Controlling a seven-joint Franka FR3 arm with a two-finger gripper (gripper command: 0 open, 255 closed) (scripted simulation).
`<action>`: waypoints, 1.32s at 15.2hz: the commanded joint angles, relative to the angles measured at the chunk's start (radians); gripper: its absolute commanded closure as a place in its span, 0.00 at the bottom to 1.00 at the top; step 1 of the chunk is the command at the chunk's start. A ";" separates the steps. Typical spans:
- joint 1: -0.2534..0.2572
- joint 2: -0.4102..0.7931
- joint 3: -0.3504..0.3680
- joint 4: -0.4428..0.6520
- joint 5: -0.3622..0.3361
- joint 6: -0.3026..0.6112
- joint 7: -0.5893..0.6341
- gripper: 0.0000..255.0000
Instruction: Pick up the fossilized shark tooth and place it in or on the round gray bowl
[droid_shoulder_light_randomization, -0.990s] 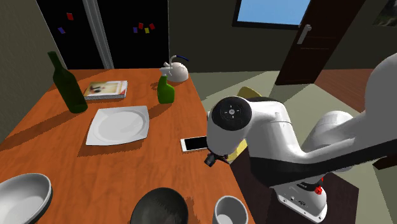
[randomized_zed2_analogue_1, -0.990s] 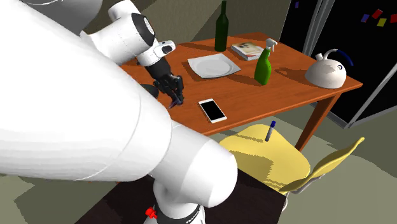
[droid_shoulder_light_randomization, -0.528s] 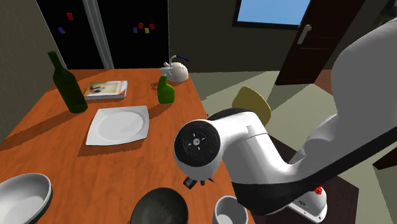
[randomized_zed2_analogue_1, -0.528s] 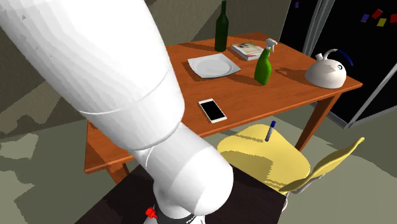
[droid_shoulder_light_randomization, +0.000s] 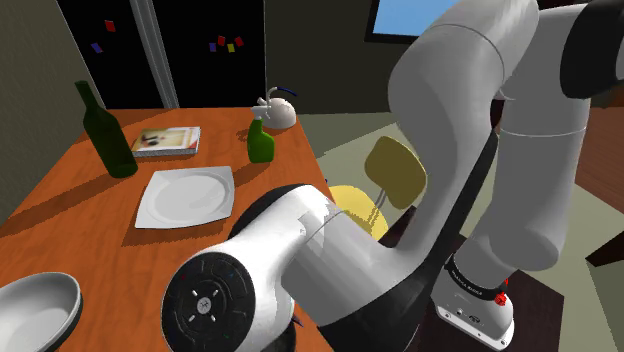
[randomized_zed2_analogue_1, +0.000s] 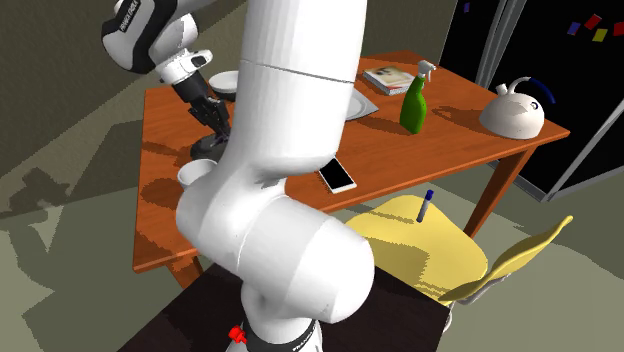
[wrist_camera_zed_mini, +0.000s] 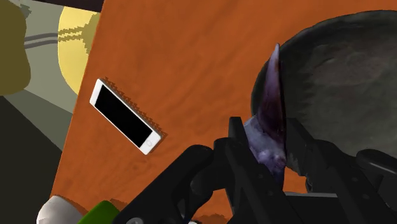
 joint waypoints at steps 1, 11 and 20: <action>0.116 0.090 -0.063 0.094 -0.048 -0.054 0.043 1.00; 0.244 0.226 -0.158 0.172 -0.134 -0.047 0.107 1.00; 0.251 0.240 -0.168 0.169 -0.146 -0.036 0.116 1.00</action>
